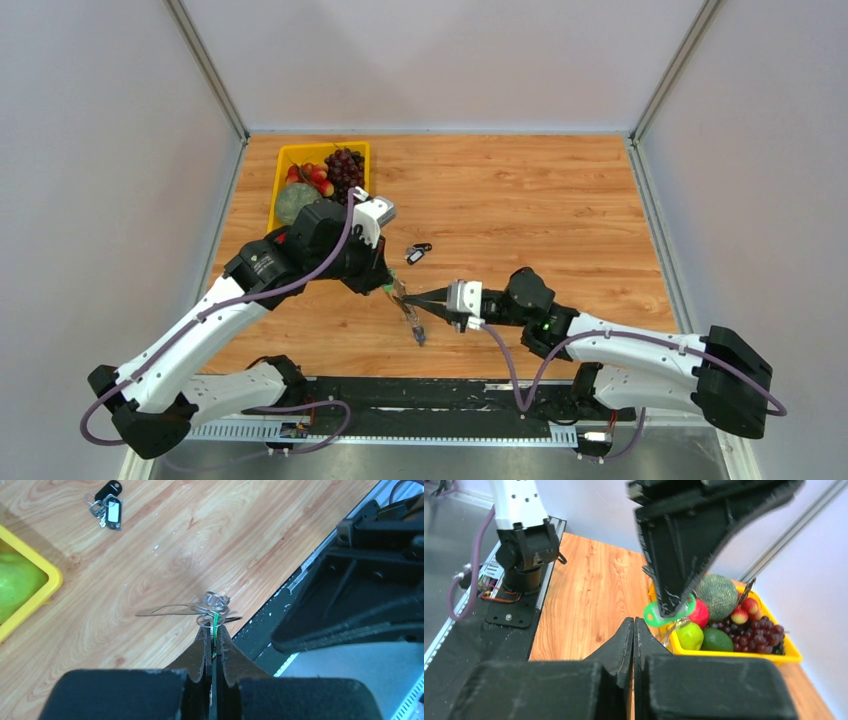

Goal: Remove the keys from the keyring

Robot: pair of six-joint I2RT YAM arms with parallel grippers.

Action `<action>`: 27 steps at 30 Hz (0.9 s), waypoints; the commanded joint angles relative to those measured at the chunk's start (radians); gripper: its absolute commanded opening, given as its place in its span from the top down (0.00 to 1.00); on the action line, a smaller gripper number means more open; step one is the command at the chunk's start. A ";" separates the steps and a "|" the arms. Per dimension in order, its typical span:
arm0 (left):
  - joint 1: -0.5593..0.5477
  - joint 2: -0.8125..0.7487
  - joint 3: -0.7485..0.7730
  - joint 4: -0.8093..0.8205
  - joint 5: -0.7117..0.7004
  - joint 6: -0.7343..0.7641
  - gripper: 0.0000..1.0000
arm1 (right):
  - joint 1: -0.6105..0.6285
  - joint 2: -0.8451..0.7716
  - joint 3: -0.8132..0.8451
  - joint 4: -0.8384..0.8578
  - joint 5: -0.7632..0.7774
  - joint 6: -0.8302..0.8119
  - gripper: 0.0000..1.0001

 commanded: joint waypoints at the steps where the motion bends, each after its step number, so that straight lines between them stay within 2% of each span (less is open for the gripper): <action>1: 0.014 0.015 0.039 0.019 0.087 -0.046 1.00 | 0.054 -0.039 0.028 -0.127 -0.053 -0.251 1.00; 3: 0.014 0.026 0.047 0.014 0.111 -0.049 1.00 | 0.094 -0.041 0.043 -0.203 0.007 -0.342 1.00; 4: 0.014 0.029 0.051 0.008 0.118 -0.048 1.00 | 0.106 -0.042 0.051 -0.234 0.044 -0.346 0.96; 7: 0.014 0.026 0.055 0.006 0.116 -0.028 1.00 | 0.108 -0.051 0.066 -0.261 0.145 -0.253 0.75; 10: 0.015 0.015 0.055 0.006 0.093 -0.006 1.00 | 0.106 -0.070 0.059 -0.229 0.189 -0.137 0.66; 19: 0.015 0.012 0.061 -0.005 0.106 0.015 1.00 | 0.059 -0.051 0.067 -0.134 0.182 0.072 0.65; 27: 0.013 0.006 0.057 -0.008 0.139 0.031 1.00 | 0.029 -0.008 0.083 -0.073 0.169 0.116 0.65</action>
